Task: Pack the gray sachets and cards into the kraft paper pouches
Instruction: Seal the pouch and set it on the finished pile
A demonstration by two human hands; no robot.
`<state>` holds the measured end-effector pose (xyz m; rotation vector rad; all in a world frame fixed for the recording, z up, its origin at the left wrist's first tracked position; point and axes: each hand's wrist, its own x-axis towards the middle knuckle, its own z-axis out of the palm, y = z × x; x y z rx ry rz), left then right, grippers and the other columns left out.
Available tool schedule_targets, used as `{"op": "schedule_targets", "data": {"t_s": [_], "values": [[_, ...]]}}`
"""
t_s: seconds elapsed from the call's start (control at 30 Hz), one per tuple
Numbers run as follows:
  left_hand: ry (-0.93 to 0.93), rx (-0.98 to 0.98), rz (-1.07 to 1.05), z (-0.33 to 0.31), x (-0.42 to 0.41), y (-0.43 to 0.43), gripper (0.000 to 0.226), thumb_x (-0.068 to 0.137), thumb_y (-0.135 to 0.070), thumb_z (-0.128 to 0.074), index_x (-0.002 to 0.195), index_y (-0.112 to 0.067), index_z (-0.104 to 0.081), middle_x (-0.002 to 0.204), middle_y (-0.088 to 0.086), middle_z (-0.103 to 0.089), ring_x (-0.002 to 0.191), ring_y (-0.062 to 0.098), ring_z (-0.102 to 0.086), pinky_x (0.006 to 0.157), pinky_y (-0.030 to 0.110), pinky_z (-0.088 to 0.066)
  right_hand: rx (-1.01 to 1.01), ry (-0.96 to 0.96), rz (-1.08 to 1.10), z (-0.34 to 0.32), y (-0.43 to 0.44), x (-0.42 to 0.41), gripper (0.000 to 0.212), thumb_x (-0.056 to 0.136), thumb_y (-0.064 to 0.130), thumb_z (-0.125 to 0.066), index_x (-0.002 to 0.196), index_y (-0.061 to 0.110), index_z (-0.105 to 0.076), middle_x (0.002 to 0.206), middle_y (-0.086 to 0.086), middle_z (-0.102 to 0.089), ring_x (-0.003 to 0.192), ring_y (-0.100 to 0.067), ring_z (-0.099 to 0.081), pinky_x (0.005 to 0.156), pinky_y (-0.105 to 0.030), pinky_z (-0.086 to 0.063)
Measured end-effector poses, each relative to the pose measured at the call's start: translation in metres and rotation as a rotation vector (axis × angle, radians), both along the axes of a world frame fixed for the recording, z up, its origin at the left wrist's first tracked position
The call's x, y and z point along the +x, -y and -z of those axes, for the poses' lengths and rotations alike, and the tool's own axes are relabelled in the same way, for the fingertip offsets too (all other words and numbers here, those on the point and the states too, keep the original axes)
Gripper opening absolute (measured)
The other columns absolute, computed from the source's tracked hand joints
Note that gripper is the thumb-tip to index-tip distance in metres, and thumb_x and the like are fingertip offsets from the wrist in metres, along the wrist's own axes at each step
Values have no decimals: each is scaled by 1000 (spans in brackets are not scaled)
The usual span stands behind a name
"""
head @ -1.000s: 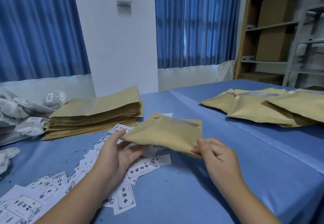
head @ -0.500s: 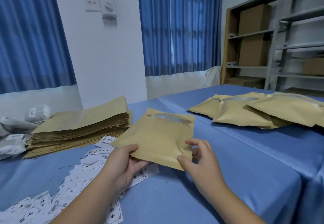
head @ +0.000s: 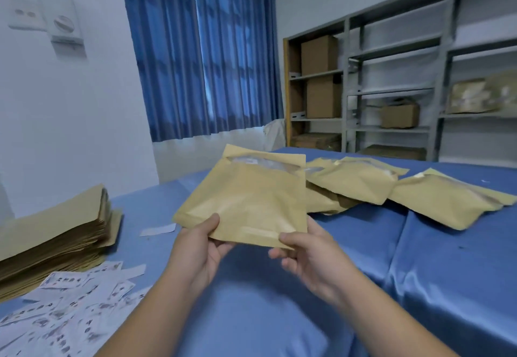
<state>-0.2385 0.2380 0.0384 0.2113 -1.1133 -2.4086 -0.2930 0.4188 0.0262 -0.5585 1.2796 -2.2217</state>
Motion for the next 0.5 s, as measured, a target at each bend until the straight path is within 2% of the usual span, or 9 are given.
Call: {"op": "schedule_targets", "data": {"t_s": [0.13, 0.27, 0.4, 0.5], "values": [[-27, -3, 126, -25, -48, -46, 26, 97, 1, -47, 121, -5, -56, 101, 12, -74, 84, 24, -73, 58, 35, -59, -128, 8, 196, -22, -37, -37, 39, 87, -14, -41, 112, 11, -56, 75, -8, -66, 53, -18, -61, 46, -20, -49], [-4, -19, 258, -46, -84, -86, 21, 96, -3, -49, 116, -6, -56, 111, 18, -67, 80, 29, -73, 59, 35, -60, -256, 53, 392, -36, -73, -81, 30, 89, -14, -43, 105, 9, -54, 72, -8, -68, 56, -18, -66, 49, -20, -51], [82, 42, 339, -38, -94, -109, 33, 96, -8, -48, 128, 0, -46, 118, 20, -62, 79, 37, -73, 59, 39, -61, -320, 277, 598, -24, -114, -138, 19, 96, -4, -47, 114, -2, -50, 98, -17, -59, 73, -24, -67, 51, -22, -56], [122, 57, 346, -23, -90, -109, 27, 94, -8, -51, 121, -5, -47, 113, 21, -64, 83, 42, -71, 59, 40, -61, -268, 416, 752, 4, -137, -162, 26, 97, 0, -49, 122, -3, -51, 122, -16, -55, 95, -27, -64, 72, -27, -58]]}}
